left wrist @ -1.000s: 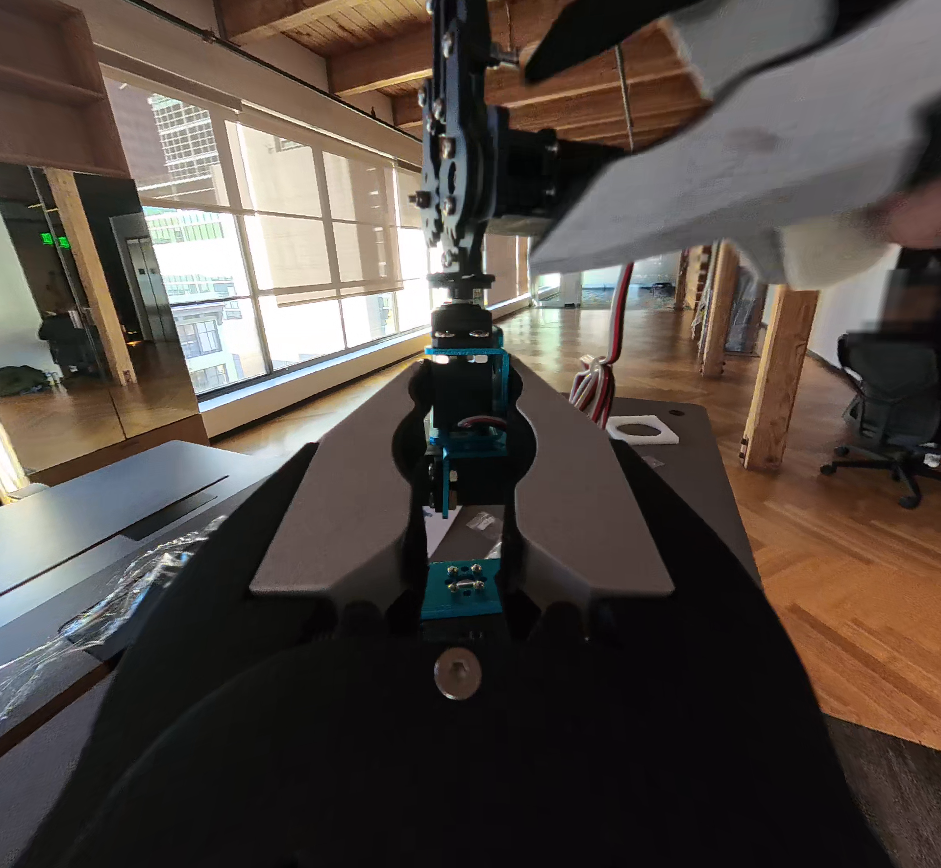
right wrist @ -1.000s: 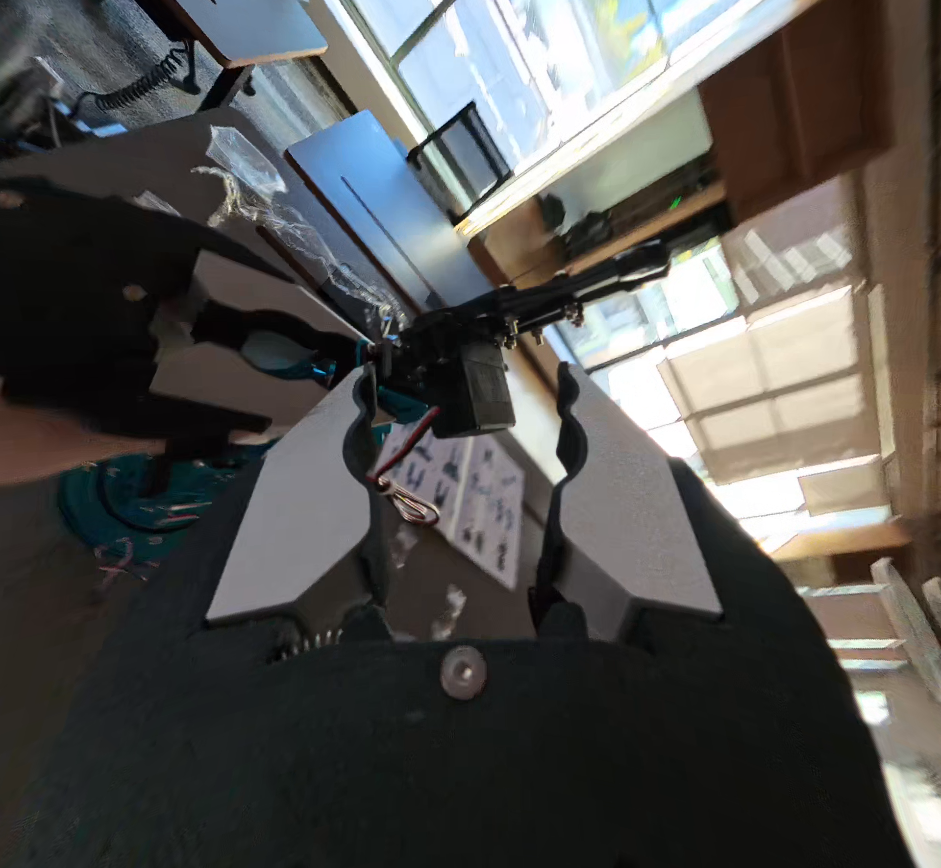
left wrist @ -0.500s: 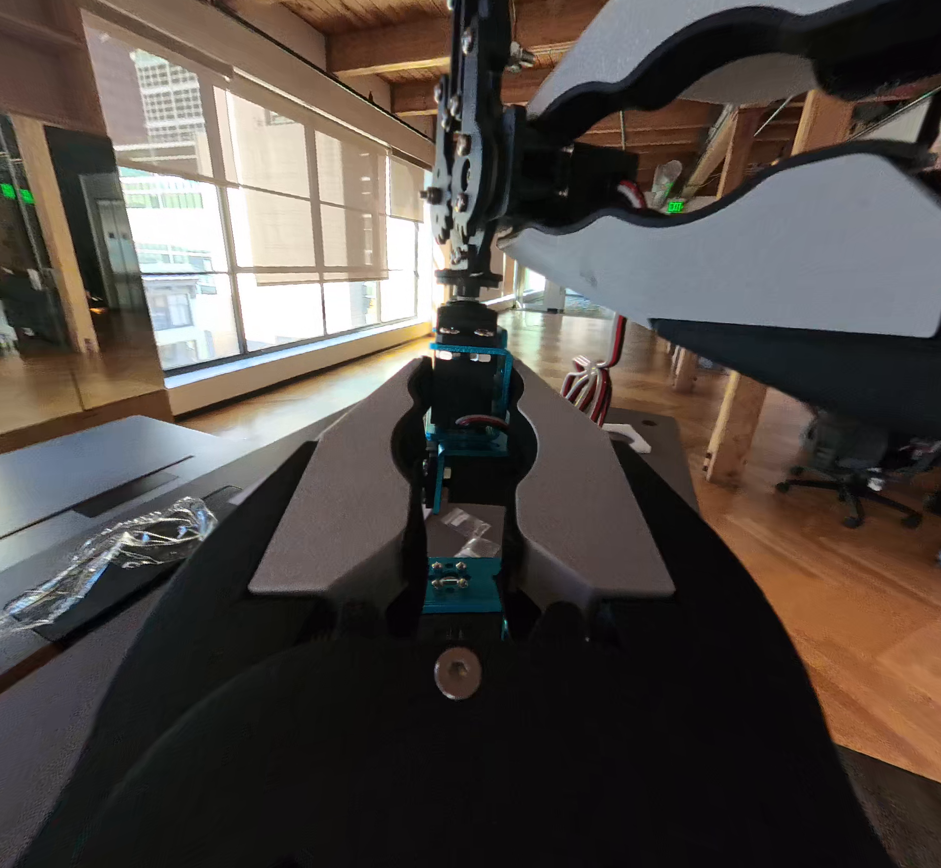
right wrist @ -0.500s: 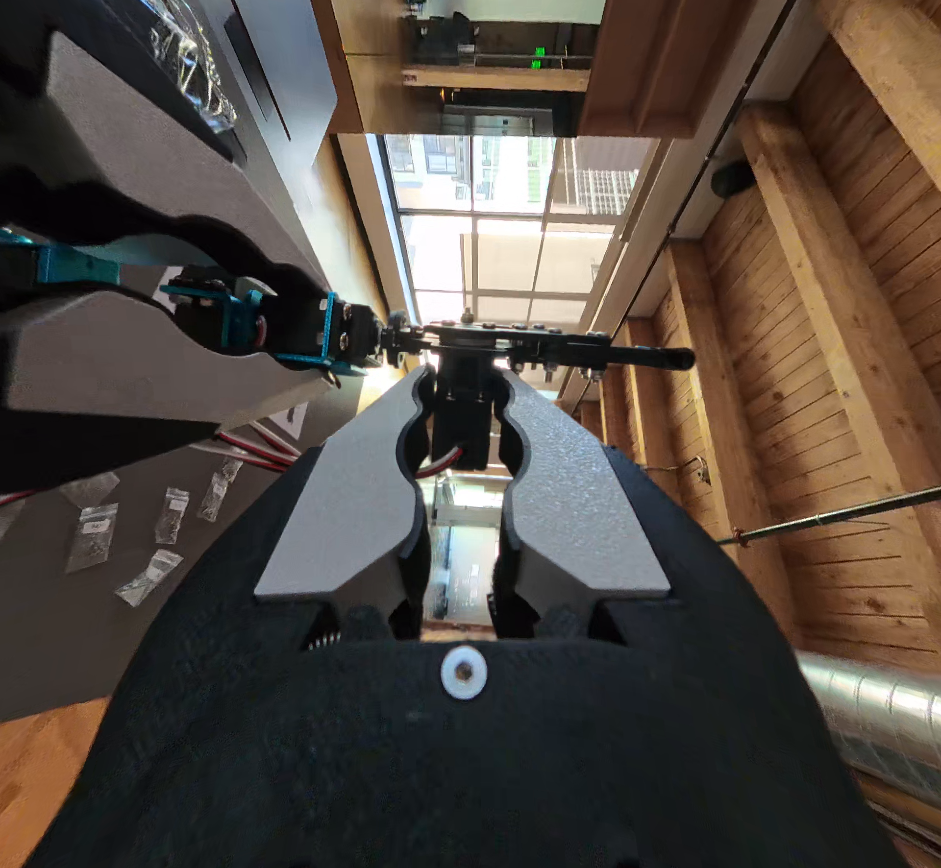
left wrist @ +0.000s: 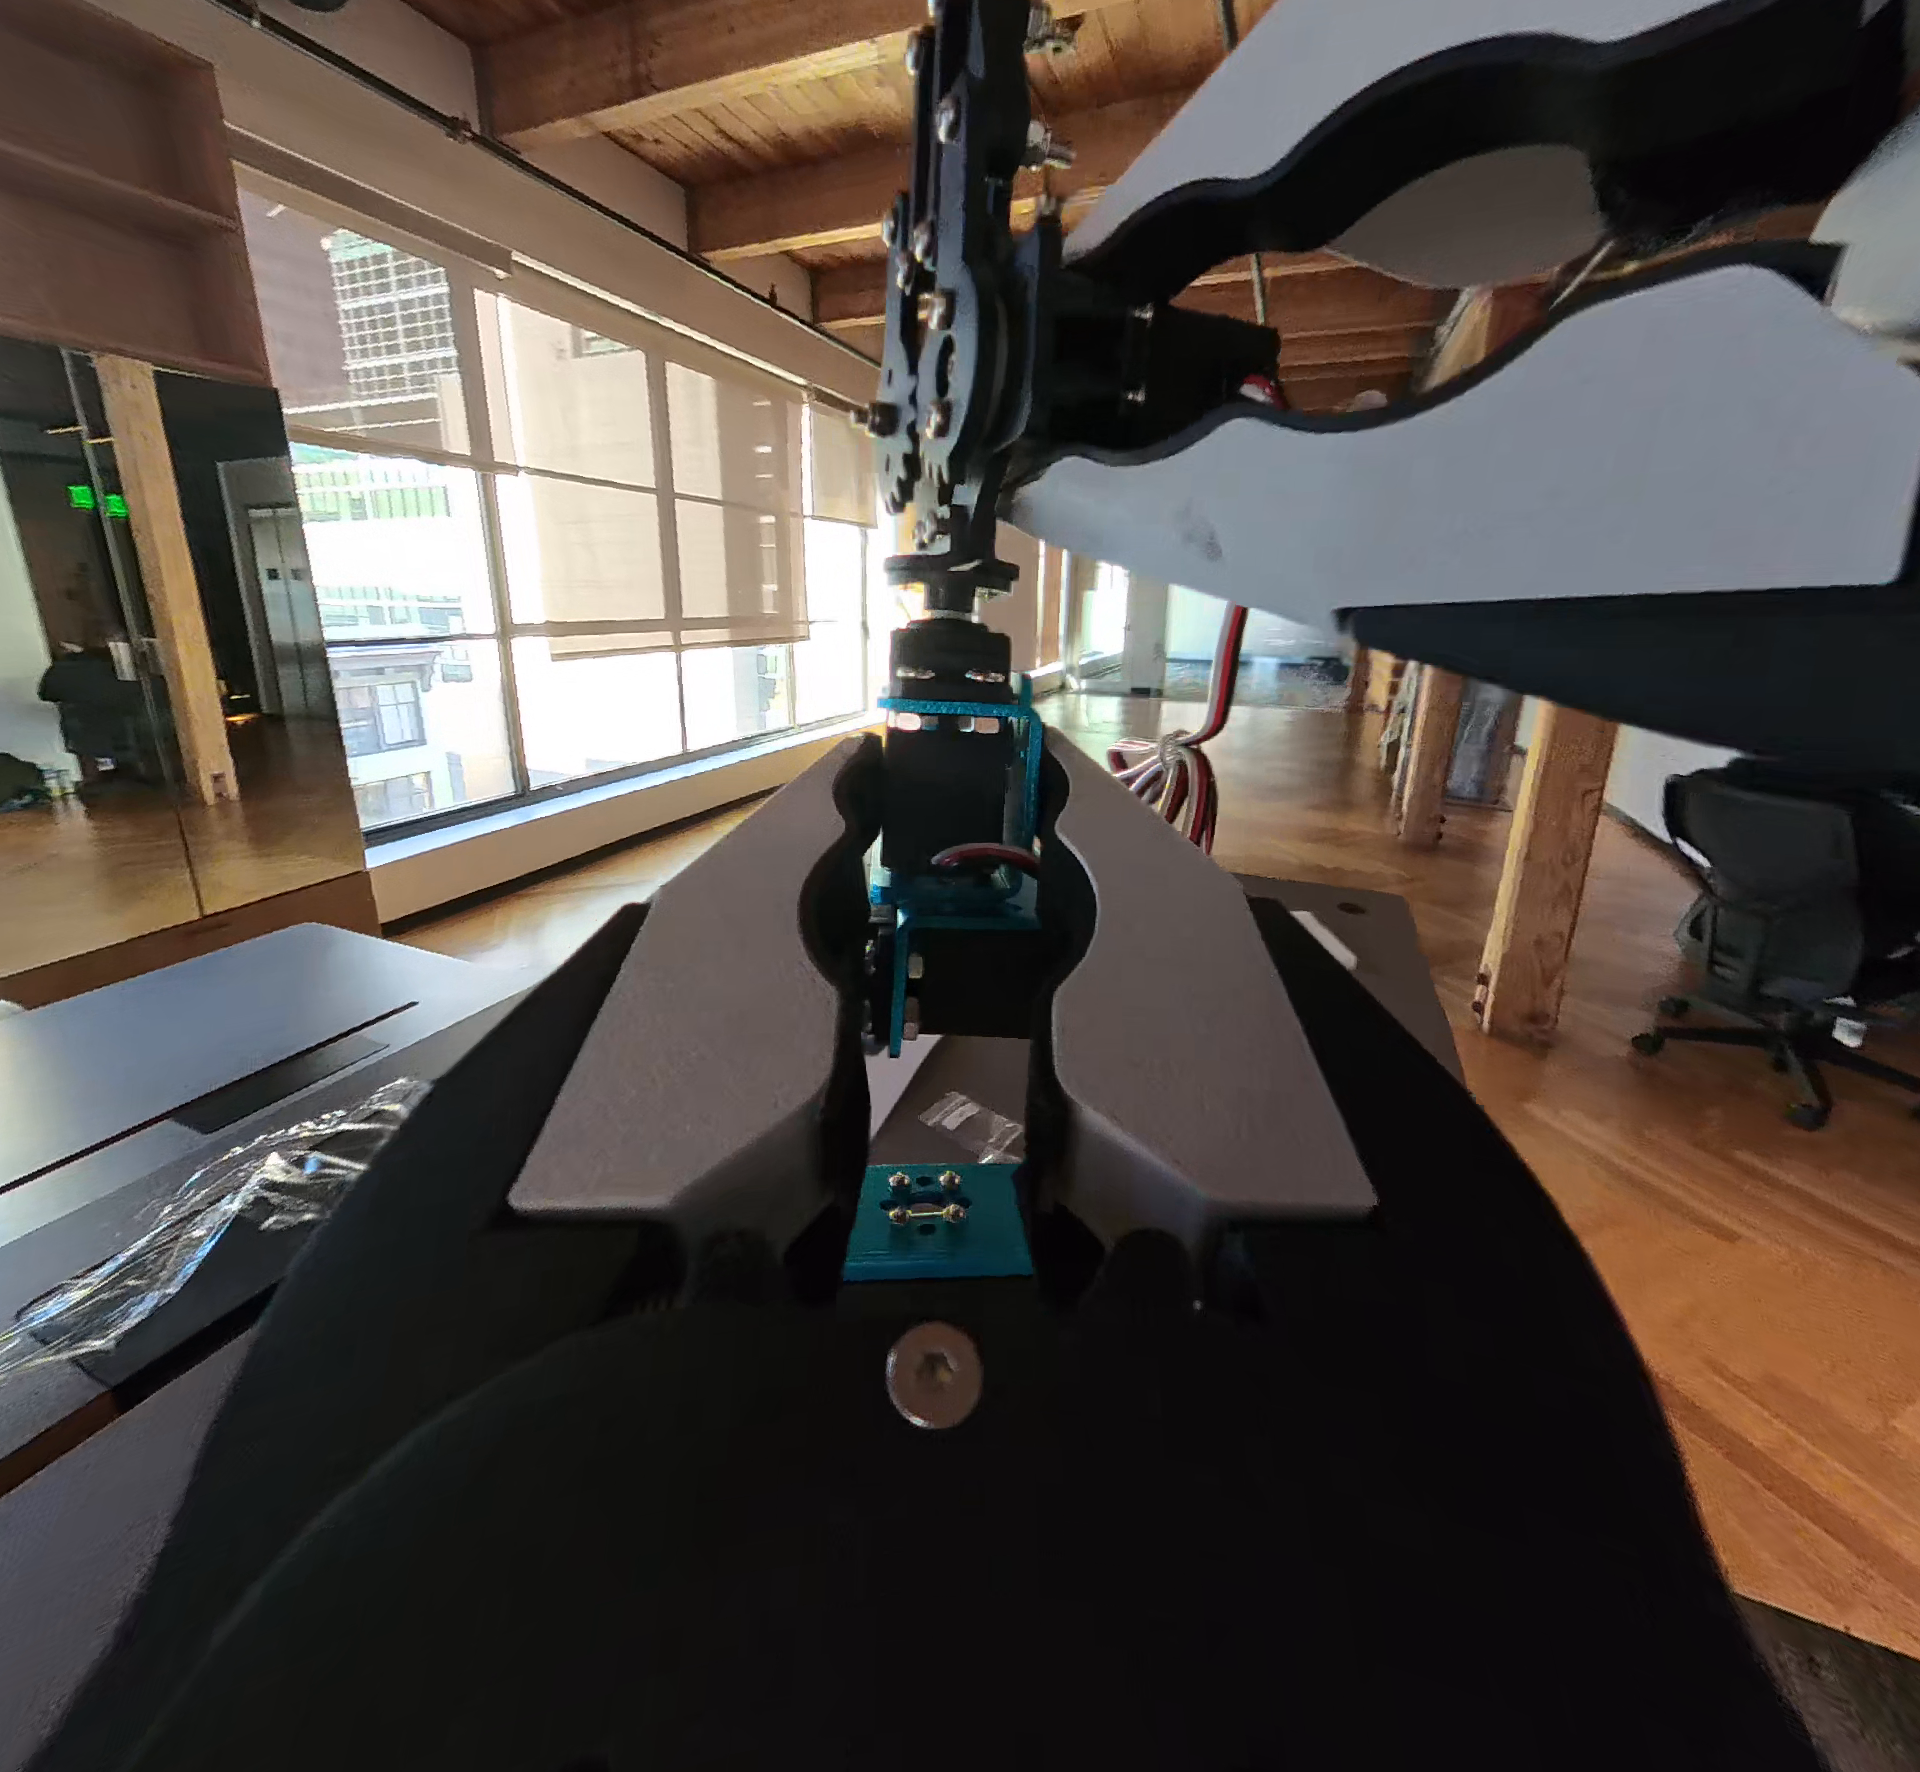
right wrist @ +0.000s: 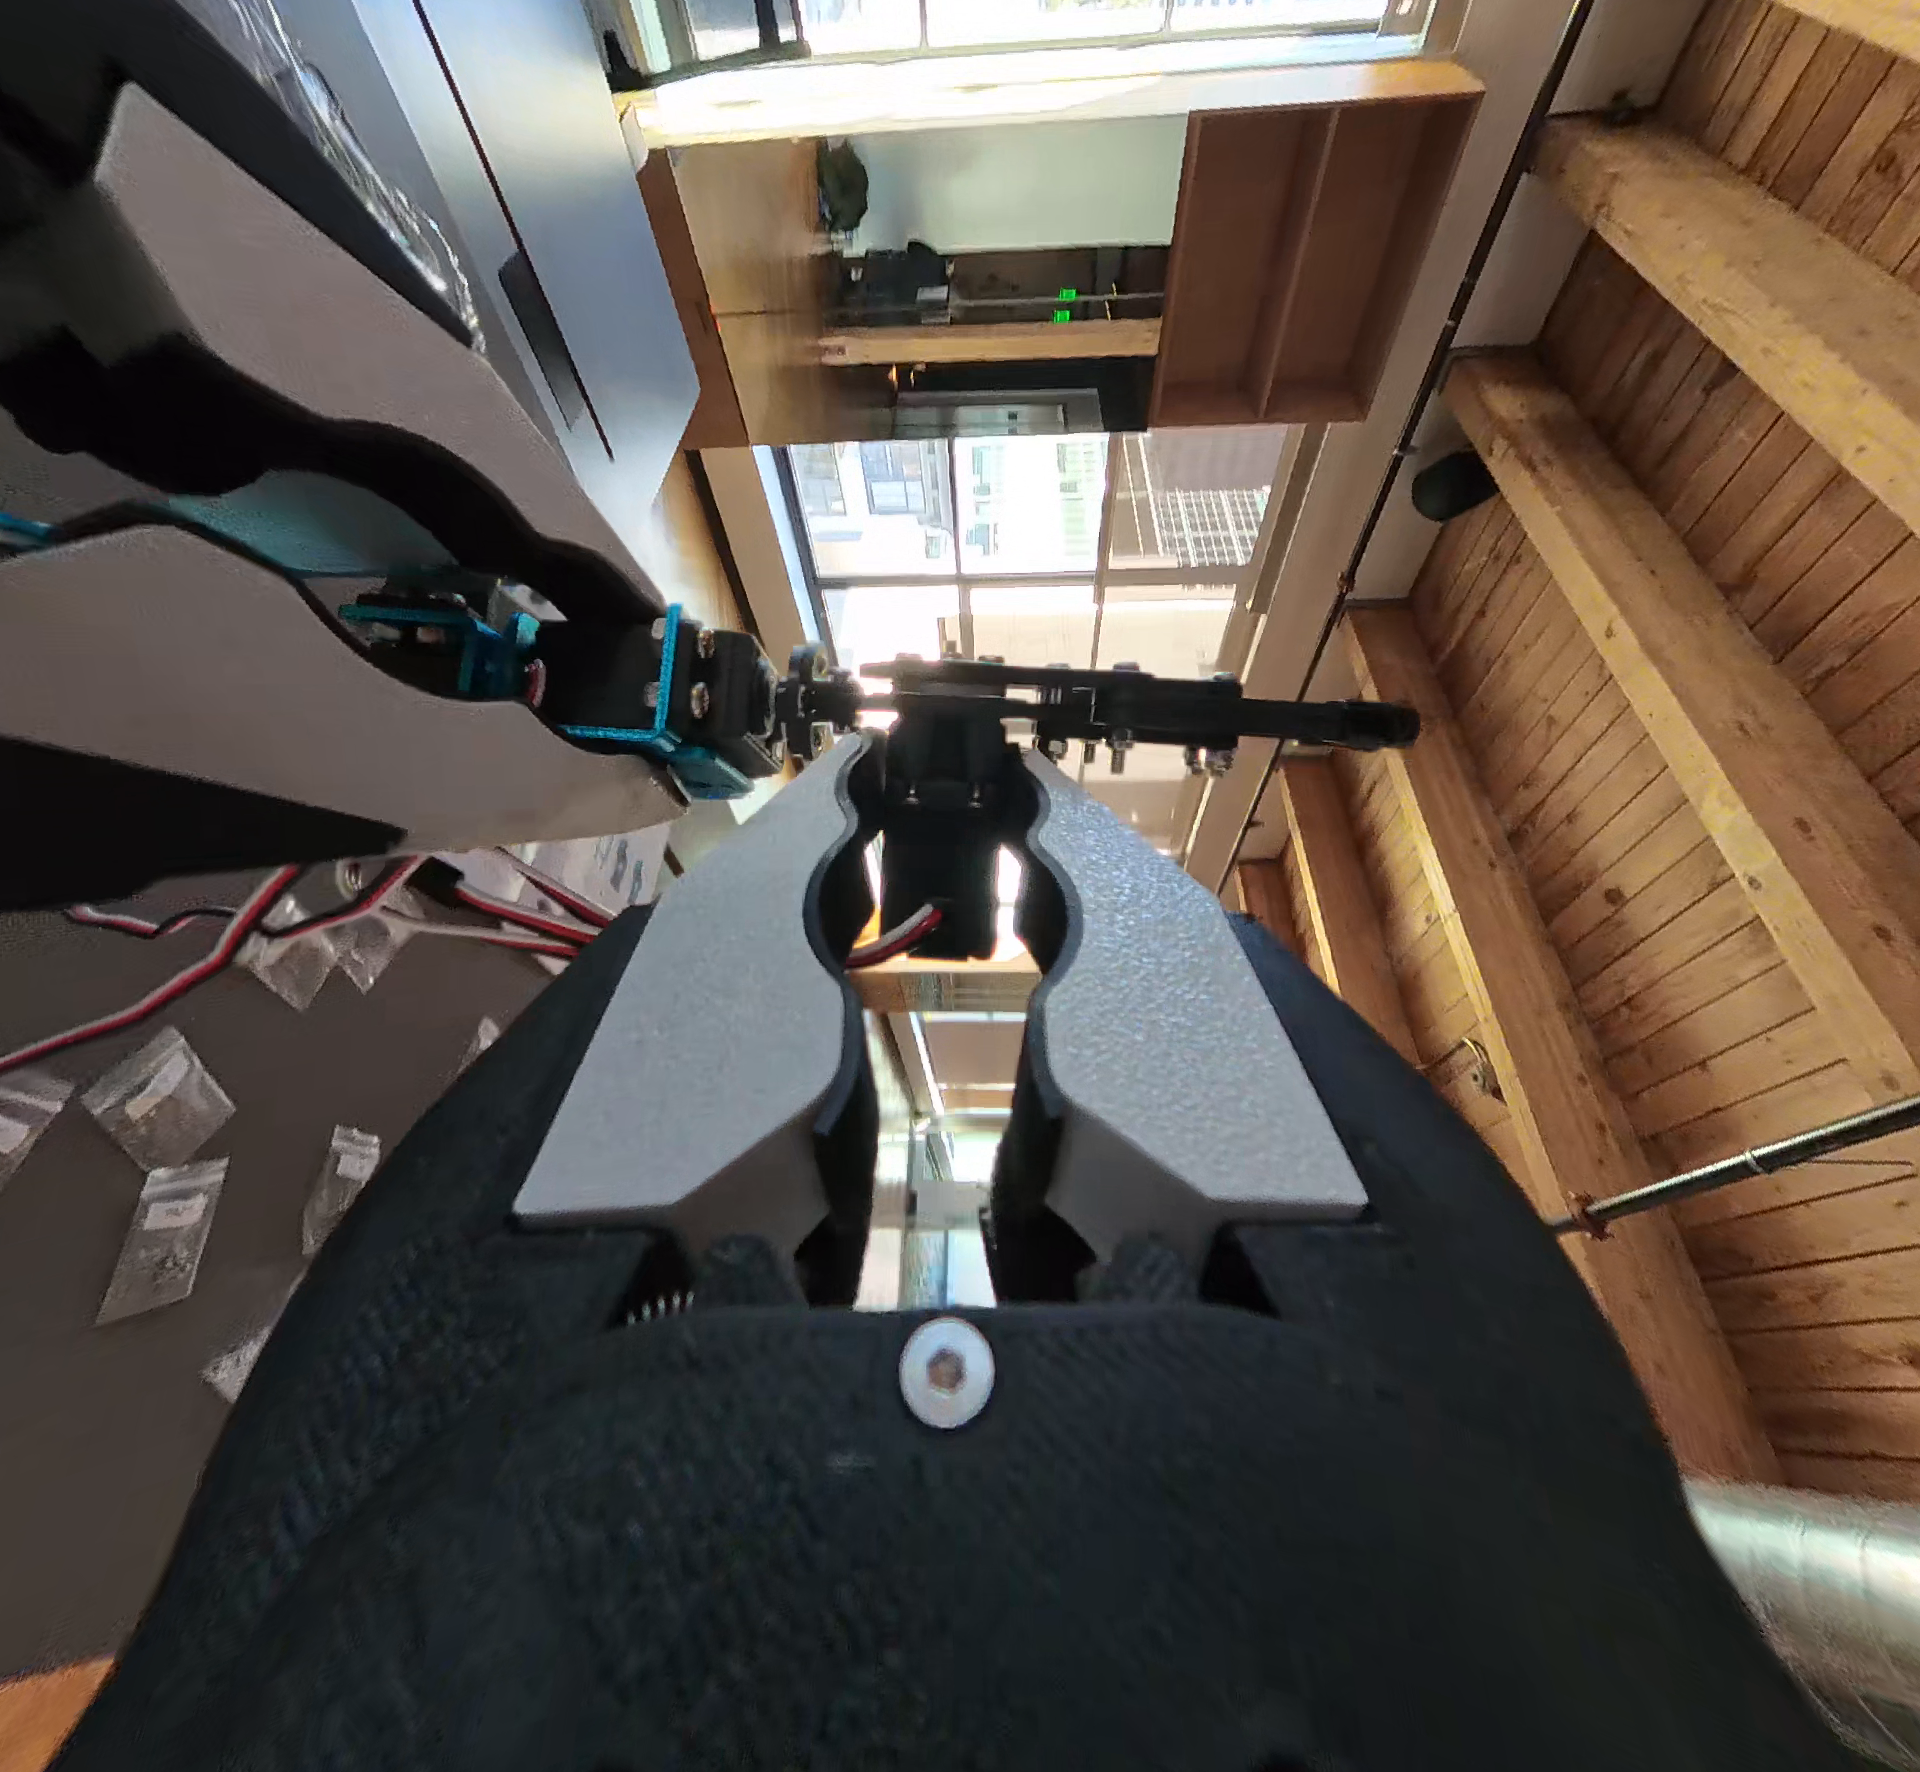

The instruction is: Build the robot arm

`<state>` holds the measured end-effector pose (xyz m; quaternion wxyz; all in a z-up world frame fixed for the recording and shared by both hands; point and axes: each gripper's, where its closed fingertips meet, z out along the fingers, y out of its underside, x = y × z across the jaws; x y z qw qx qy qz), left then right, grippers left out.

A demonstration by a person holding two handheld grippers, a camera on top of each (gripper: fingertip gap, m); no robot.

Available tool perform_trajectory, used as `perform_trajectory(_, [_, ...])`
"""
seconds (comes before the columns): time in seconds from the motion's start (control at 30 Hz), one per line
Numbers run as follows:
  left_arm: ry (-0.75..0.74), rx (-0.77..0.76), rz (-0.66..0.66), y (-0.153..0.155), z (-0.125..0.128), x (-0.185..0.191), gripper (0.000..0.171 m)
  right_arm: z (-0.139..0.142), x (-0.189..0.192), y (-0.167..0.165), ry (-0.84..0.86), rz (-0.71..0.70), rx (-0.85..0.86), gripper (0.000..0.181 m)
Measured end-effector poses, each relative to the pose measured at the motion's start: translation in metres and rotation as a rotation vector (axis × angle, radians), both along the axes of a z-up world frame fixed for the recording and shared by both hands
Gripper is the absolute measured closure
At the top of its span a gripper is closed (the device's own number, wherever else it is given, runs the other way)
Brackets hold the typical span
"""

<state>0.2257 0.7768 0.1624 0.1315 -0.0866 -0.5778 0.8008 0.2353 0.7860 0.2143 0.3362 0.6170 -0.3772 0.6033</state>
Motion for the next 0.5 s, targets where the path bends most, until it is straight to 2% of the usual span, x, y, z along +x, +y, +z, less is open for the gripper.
perform_trajectory(0.13, [-0.042, -0.007, -0.012, 0.0014, -0.0005, -0.0006, 0.146, 0.0006, 0.0020, 0.0034, -0.039, 0.104, 0.003, 0.162])
perform_trajectory(0.37, [-0.021, -0.019, -0.058, 0.0025, -0.0005, -0.0027, 0.145, 0.0009, 0.0027, 0.0076, -0.068, 0.233, -0.015, 0.161])
perform_trajectory(0.5, [-0.014, -0.019, -0.067, 0.0021, -0.0006, -0.0032, 0.145, 0.0008, 0.0025, 0.0067, -0.084, 0.258, 0.005, 0.161])
